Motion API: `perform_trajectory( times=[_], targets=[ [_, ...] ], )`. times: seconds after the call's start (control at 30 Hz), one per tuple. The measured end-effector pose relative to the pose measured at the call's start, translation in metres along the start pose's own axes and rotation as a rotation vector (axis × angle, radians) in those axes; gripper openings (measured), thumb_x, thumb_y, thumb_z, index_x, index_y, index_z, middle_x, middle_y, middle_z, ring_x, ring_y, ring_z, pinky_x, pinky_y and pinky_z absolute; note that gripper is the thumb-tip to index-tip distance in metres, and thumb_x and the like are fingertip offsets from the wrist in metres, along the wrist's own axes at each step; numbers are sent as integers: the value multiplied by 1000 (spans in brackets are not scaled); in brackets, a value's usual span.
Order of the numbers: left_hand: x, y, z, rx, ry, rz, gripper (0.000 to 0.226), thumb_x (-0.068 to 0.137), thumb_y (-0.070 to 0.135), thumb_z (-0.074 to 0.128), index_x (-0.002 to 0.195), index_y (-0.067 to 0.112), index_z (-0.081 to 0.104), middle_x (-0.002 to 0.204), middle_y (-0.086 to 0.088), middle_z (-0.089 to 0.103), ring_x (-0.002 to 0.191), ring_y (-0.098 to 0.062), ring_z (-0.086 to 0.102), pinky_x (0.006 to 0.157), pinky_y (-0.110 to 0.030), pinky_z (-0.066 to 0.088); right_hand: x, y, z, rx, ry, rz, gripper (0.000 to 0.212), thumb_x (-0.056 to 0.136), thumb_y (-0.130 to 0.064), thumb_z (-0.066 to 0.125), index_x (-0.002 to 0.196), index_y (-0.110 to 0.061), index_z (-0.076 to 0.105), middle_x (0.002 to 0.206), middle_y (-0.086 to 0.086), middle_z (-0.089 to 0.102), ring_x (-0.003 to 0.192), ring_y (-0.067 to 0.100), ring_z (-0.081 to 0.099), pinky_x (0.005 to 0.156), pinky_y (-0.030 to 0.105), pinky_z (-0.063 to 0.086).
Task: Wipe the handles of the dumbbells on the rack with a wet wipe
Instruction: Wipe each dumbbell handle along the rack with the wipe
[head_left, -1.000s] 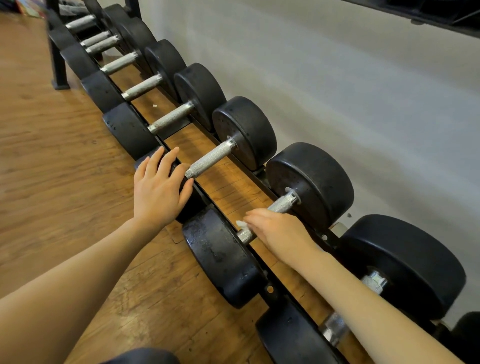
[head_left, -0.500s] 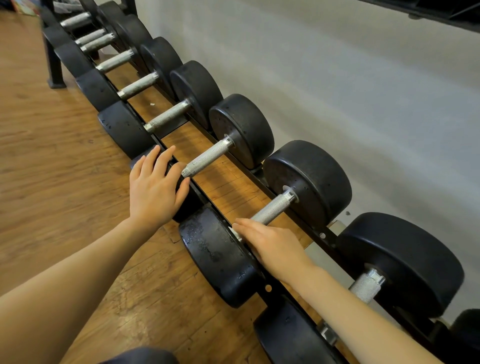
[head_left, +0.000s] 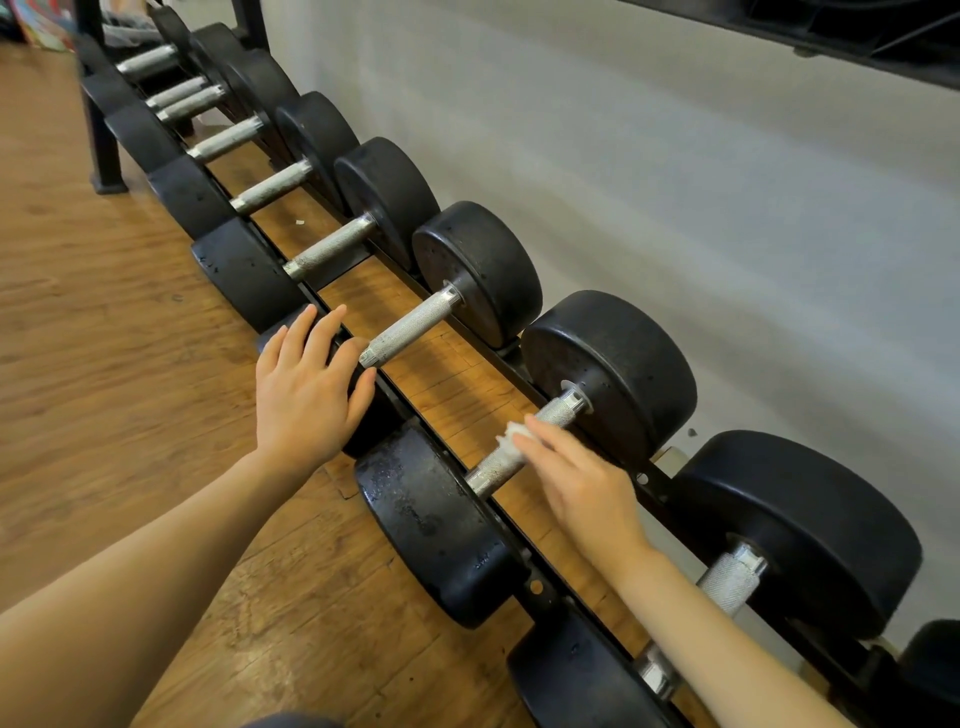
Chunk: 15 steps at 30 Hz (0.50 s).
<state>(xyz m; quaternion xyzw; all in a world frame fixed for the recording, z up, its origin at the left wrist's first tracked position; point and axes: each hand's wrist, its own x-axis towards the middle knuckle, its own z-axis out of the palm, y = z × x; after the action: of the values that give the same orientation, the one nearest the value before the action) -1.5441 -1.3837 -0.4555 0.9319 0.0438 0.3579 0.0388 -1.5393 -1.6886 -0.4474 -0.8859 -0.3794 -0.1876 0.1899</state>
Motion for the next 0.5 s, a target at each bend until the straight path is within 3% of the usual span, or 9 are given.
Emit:
perform_trajectory(
  times=[0.07, 0.2, 0.37, 0.5],
  targets=[
    [0, 0, 0, -3, -6, -4, 43, 98, 39, 39, 119, 11, 66, 143, -16, 51, 138, -39, 38, 111, -55, 28, 0, 2, -2, -19, 36, 59, 38, 93, -16, 54, 131, -12, 58, 126, 6, 58, 94, 16, 65, 67, 29, 60],
    [0, 0, 0, -10, -22, -7, 44, 99, 39, 39, 120, 11, 65, 144, -16, 50, 139, -38, 36, 112, -55, 27, -2, -1, 0, -66, 9, -37, 40, 90, -14, 56, 130, -10, 58, 120, 7, 58, 88, 15, 64, 61, 25, 58],
    [-1, -1, 1, 0, -3, -1, 43, 98, 38, 41, 119, 11, 66, 142, -16, 51, 138, -39, 38, 111, -55, 28, 6, 0, -1, -126, 134, 19, 31, 87, -14, 61, 118, -10, 67, 101, 4, 65, 87, 16, 56, 63, 30, 52],
    [-1, -3, 1, 6, -27, 10, 44, 99, 40, 39, 120, 13, 66, 144, -15, 50, 139, -39, 36, 111, -54, 27, 19, -8, -9, -113, 169, 16, 26, 90, -23, 54, 104, -12, 73, 90, -1, 67, 86, 14, 51, 67, 28, 45]
  ],
)
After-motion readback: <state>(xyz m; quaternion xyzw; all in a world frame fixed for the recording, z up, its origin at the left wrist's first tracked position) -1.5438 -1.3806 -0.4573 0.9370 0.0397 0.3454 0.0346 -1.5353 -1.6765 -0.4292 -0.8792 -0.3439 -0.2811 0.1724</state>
